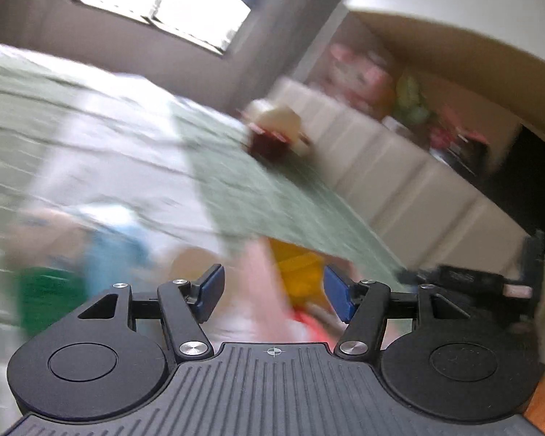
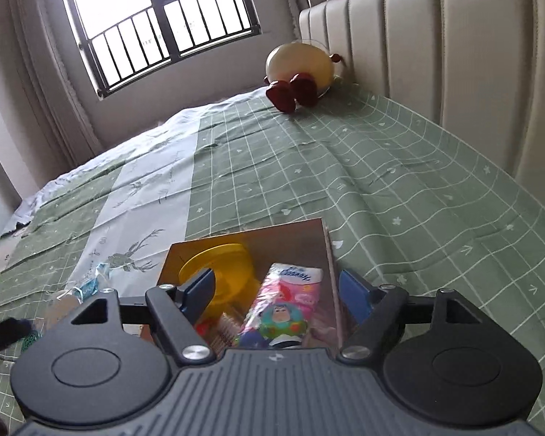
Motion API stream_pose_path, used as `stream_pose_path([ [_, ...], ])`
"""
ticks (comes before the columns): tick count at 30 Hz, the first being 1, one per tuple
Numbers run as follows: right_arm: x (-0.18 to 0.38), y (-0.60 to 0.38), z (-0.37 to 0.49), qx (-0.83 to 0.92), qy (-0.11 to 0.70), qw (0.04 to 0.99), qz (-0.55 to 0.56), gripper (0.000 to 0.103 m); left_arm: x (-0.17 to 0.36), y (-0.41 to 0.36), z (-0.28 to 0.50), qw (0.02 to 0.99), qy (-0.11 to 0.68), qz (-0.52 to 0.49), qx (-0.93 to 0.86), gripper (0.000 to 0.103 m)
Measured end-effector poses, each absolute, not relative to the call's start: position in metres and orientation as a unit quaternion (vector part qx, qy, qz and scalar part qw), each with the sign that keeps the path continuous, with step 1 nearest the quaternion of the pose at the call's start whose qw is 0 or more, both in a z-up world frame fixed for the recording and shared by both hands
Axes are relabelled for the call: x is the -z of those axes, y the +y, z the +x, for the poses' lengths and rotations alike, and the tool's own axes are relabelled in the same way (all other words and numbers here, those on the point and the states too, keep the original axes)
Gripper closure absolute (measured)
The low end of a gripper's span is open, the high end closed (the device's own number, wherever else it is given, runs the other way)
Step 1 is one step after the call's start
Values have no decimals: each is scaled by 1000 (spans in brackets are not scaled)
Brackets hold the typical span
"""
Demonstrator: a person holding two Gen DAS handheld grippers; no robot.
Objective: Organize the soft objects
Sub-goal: 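Grasp the blue face mask with the right gripper while the left gripper reaches the black hair tie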
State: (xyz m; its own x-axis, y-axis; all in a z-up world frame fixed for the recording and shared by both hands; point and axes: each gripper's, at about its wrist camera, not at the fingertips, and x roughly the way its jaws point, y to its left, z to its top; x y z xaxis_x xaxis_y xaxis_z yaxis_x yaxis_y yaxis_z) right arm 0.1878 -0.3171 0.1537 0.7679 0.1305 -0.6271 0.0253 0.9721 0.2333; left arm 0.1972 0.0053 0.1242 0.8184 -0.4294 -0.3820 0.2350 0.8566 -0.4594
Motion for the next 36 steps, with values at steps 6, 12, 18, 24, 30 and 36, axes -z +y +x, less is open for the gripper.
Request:
stream_pose_path([
  [6, -148, -236, 178, -98, 336, 936, 31, 27, -113, 77, 171, 951, 237, -200, 13, 38],
  [12, -126, -144, 145, -197, 327, 923, -50, 27, -87, 111, 161, 937, 264, -229, 25, 38],
  [18, -94, -55, 113, -234, 284, 914, -168, 29, -69, 126, 152, 930, 273, -244, 47, 38],
  [24, -55, -6, 118, -226, 299, 894, -244, 50, -58, 126, 145, 919, 288, -249, 97, 38],
  [30, -67, -12, 117, -224, 306, 895, -237, 100, -55, 130, 139, 919, 285, -257, 93, 38],
  [36, -158, -68, 97, -236, 241, 931, -138, 100, -60, 106, 139, 920, 294, -228, 124, 38],
])
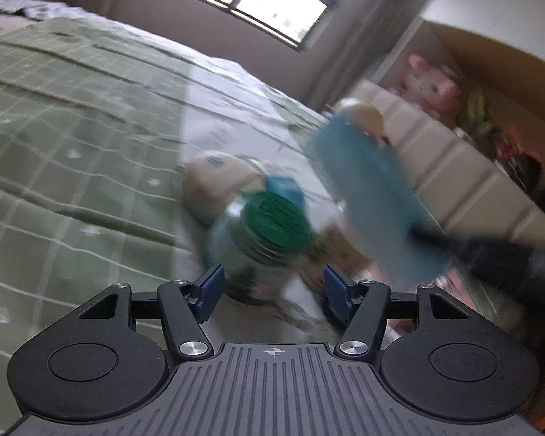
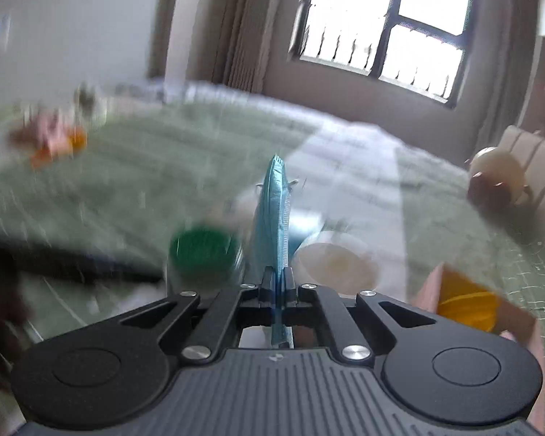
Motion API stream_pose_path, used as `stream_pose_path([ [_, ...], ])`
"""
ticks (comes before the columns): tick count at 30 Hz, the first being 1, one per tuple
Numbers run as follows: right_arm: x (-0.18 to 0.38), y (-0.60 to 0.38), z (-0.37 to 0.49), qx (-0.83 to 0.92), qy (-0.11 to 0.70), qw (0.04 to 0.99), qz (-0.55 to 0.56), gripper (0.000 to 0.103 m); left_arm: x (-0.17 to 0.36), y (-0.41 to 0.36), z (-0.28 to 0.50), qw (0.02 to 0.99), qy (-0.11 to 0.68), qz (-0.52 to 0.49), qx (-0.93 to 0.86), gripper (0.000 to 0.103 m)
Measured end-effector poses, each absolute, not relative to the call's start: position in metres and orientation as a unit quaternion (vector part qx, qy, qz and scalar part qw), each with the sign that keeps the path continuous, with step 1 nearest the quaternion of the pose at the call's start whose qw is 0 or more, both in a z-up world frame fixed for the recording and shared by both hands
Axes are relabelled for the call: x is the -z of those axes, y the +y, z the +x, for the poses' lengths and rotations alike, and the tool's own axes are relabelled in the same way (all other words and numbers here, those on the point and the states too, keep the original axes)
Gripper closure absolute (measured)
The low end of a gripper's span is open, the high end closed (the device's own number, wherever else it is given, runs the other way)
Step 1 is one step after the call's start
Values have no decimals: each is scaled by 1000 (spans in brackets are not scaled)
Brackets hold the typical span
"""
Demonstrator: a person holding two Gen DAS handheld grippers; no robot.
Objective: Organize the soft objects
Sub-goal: 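Grasp the blue face mask with the right gripper while the left gripper reaches the black hair tie, then grasp the black hair tie with the left gripper while the right gripper lifts the mask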
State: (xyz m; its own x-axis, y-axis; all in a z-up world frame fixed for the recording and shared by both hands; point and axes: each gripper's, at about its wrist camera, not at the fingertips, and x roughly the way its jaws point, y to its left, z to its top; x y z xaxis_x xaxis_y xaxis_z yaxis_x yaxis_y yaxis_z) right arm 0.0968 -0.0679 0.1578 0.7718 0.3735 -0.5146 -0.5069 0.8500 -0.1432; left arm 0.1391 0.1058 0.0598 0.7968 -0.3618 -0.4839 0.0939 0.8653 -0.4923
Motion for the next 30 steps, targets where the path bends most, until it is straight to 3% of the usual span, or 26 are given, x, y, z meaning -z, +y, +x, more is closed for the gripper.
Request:
stream_pose_path([
  [6, -204, -127, 89, -210, 207, 950, -100, 100, -57, 29, 157, 911, 335, -142, 195, 38],
  [9, -205, -142, 87, -194, 207, 954, -95, 100, -50, -2, 177, 909, 360, -118, 175, 40],
  [11, -200, -149, 88, -188, 212, 954, -93, 100, -45, -17, 192, 909, 375, -100, 153, 49],
  [16, -184, -162, 91, -184, 225, 953, -90, 100, -27, -42, 220, 904, 407, -36, 126, 51],
  [21, -179, -163, 92, -192, 223, 953, -76, 100, -25, -40, 218, 906, 407, -35, 112, 62],
  [23, -180, -162, 92, -196, 219, 953, -72, 100, -28, -39, 218, 907, 406, -29, 107, 80],
  [24, -181, -161, 92, -197, 217, 953, -71, 100, -28, -39, 218, 907, 406, -24, 106, 84],
  [30, -186, -153, 93, -203, 210, 953, -74, 100, -25, -22, 212, 905, 390, -79, 149, 92],
])
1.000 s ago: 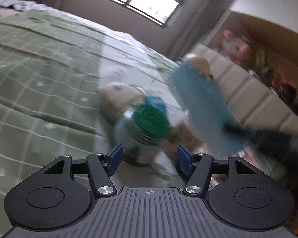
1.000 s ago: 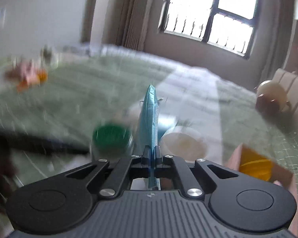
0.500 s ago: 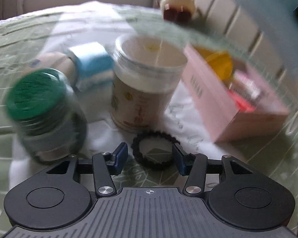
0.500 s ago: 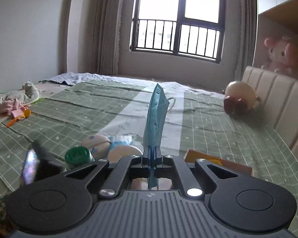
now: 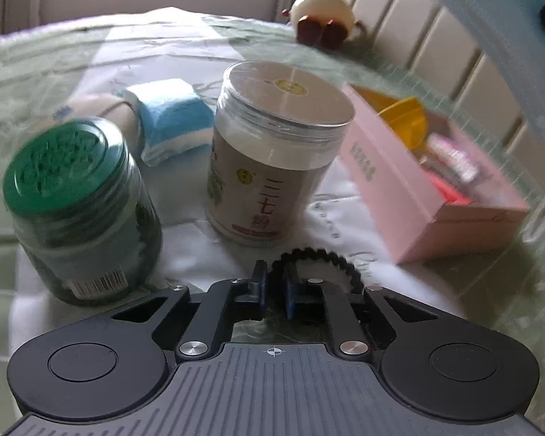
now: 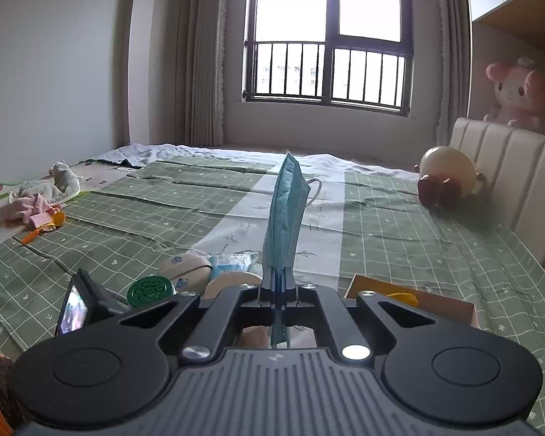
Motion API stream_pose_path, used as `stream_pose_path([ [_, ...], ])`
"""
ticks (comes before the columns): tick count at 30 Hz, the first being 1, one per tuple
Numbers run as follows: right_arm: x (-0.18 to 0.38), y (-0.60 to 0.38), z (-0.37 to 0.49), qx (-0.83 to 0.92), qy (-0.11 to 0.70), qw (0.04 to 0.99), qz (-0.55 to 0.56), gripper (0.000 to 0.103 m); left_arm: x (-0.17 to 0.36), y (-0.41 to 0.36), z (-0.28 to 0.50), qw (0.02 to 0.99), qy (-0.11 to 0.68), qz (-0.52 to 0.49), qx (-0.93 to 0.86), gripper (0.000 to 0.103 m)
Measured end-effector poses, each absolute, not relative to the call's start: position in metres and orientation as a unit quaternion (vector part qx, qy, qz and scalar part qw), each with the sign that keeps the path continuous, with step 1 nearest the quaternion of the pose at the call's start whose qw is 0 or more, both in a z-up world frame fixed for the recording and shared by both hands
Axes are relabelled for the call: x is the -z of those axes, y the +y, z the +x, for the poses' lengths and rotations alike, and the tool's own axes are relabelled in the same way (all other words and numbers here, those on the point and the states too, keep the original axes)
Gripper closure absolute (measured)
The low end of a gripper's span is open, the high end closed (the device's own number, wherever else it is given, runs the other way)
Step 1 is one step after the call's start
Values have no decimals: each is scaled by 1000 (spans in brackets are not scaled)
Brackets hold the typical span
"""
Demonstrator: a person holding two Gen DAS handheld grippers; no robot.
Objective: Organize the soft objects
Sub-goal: 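Grasp the black hair tie with the left gripper while the right gripper lifts the mask, then lower the mask and hair tie into the pink box and open both grippers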
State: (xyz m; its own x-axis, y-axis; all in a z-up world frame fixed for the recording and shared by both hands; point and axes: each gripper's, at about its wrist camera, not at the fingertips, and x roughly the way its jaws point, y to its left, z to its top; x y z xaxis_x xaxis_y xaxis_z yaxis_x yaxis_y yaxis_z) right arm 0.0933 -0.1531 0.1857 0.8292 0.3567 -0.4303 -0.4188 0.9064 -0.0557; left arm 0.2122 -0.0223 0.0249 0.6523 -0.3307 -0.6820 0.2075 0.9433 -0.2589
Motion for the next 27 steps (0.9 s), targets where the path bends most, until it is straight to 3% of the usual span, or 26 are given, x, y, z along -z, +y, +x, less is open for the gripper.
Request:
stream_pose_path([
  [5, -189, -144, 97, -203, 209, 953, -87, 100, -44, -8, 181, 921, 340, -78, 177, 93],
  [10, -204, -140, 106, -207, 201, 955, -70, 100, -107, 21, 168, 954, 242, -80, 156, 93],
  [15, -235, -160, 118, -196, 182, 962, -48, 100, -171, 26, 188, 979, 176, -5, 99, 93],
  [21, -248, -217, 134, -131, 179, 975, -26, 100, -207, -28, 217, 977, 154, 32, 142, 93],
  [27, -232, -290, 143, -87, 211, 973, 25, 100, -195, -104, 238, 960, 170, 39, 220, 93],
])
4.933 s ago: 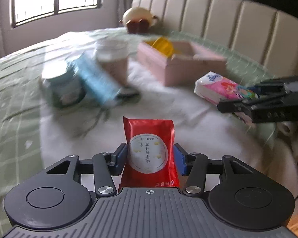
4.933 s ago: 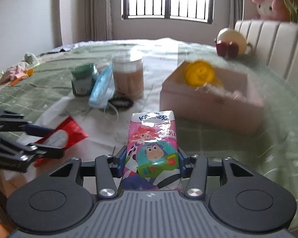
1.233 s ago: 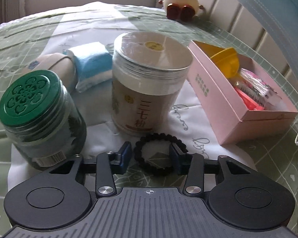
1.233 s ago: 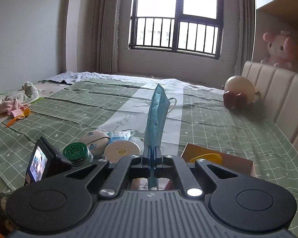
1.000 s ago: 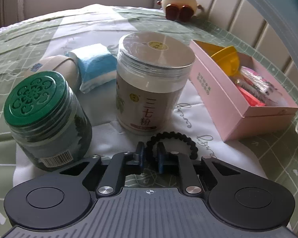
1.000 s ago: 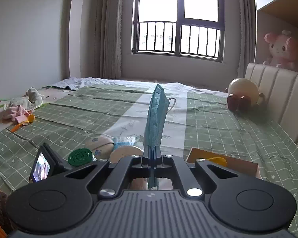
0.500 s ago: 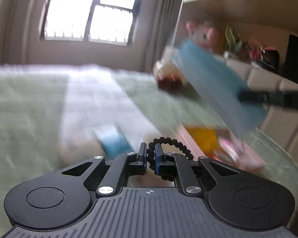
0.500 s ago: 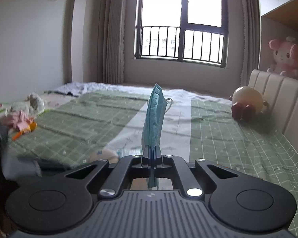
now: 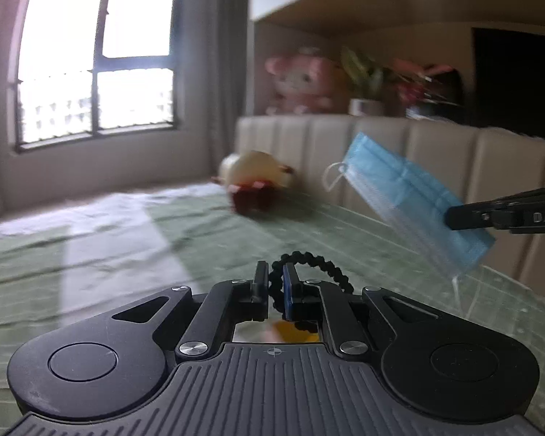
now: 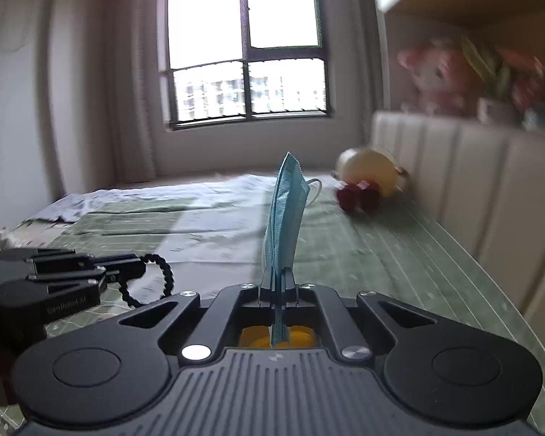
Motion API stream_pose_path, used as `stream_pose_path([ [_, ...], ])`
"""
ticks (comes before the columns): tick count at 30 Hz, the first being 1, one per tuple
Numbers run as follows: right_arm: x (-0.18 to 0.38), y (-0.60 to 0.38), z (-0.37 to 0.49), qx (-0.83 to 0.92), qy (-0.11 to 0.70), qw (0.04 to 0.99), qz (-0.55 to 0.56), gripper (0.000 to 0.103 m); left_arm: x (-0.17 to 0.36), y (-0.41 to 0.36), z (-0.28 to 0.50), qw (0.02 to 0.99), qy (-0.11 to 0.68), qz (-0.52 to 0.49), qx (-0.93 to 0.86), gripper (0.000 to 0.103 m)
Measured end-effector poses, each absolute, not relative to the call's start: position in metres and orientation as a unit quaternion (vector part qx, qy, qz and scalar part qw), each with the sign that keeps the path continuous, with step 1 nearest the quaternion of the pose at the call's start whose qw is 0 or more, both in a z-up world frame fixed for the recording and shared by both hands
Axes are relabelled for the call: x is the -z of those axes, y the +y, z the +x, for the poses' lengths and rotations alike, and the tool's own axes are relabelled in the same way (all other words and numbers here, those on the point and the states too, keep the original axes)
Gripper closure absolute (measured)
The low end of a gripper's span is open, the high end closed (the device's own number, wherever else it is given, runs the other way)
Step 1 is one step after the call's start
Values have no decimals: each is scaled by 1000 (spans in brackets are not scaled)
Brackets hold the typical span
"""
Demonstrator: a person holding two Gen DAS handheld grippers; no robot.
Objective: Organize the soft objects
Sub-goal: 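Lower the mask and hair tie into the pink box and open both grippers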
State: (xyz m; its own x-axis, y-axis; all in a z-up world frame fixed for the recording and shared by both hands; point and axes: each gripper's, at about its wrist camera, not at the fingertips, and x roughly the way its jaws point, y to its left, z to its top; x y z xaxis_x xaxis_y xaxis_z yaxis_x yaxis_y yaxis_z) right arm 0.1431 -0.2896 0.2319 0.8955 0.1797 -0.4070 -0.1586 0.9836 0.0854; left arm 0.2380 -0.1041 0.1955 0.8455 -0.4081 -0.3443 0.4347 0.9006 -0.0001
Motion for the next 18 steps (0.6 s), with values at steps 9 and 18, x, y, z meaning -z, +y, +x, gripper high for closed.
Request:
stream_pose_path([
  [9, -146, -332, 183, -83, 323, 937, 109, 100, -104, -153, 294, 891, 316, -85, 315, 90],
  [18, -65, -313, 218, -117, 414, 882, 191, 100, -90, -125, 291, 917, 309, -97, 234, 90],
])
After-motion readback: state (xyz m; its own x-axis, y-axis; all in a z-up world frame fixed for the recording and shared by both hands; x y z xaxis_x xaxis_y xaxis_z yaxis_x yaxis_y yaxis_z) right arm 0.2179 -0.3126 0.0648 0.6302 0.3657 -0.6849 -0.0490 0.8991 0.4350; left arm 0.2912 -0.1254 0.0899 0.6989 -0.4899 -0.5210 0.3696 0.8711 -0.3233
